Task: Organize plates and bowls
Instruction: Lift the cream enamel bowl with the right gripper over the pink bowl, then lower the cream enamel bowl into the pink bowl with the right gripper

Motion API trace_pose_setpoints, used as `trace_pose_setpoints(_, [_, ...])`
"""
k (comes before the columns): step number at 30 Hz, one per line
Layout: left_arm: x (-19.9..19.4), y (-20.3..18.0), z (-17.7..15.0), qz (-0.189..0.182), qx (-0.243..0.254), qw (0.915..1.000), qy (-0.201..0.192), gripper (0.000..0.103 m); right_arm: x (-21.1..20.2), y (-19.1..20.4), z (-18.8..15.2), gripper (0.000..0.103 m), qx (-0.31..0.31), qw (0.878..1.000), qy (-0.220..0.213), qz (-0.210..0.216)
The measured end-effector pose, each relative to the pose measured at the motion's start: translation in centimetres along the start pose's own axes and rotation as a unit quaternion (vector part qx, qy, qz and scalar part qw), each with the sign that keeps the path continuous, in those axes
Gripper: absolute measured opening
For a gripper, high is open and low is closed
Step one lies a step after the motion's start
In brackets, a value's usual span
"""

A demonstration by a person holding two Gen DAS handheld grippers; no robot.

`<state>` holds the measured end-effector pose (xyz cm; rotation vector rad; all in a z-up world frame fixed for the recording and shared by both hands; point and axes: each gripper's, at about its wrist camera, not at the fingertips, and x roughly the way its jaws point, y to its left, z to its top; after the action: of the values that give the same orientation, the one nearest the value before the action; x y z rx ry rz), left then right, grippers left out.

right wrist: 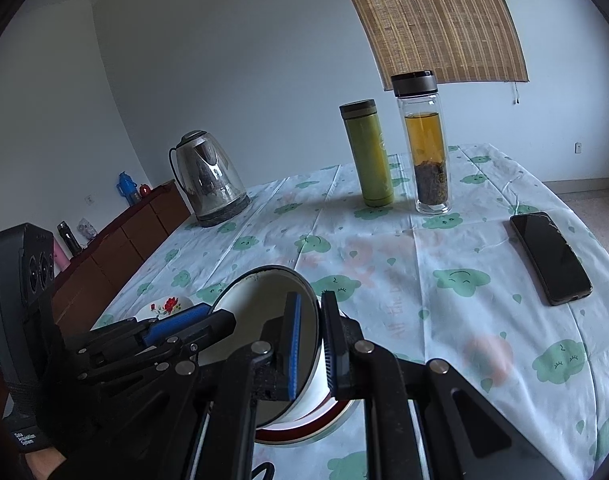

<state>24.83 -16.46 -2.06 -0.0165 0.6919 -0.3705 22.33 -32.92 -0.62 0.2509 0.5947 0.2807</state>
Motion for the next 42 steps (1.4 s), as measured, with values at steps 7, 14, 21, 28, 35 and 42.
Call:
trace_pose_setpoints(7, [0.3, 0.3, -0.1, 0.002, -0.003, 1.0, -0.001, 0.019, 0.4, -0.1, -0.2, 0.012, 0.0, 1.0, 0.003, -0.001])
trace_pose_setpoints(14, [0.3, 0.4, -0.1, -0.001, -0.001, 1.0, -0.002, 0.019, 0.7, -0.1, -0.4, 0.012, -0.007, 1.0, 0.003, -0.012])
trace_pose_setpoints(21, [0.6, 0.4, -0.1, -0.005, -0.004, 1.0, -0.001, 0.019, 1.0, -0.1, -0.7, 0.012, -0.011, 1.0, 0.006, -0.021])
trace_pose_setpoints(28, [0.7, 0.4, -0.1, -0.006, -0.004, 1.0, 0.003, 0.019, 1.4, -0.2, -0.8, 0.012, -0.01, 1.0, 0.014, -0.025])
trace_pose_setpoints(35, [1.1, 0.4, -0.2, -0.006, -0.006, 0.9999, 0.01, 0.019, 2.0, -0.3, -1.0, 0.012, -0.01, 0.999, 0.024, -0.027])
trace_pose_setpoints(42, [1.0, 0.4, -0.2, -0.006, -0.006, 0.9999, 0.013, 0.019, 2.7, -0.5, -1.2, 0.012, -0.008, 0.999, 0.034, -0.031])
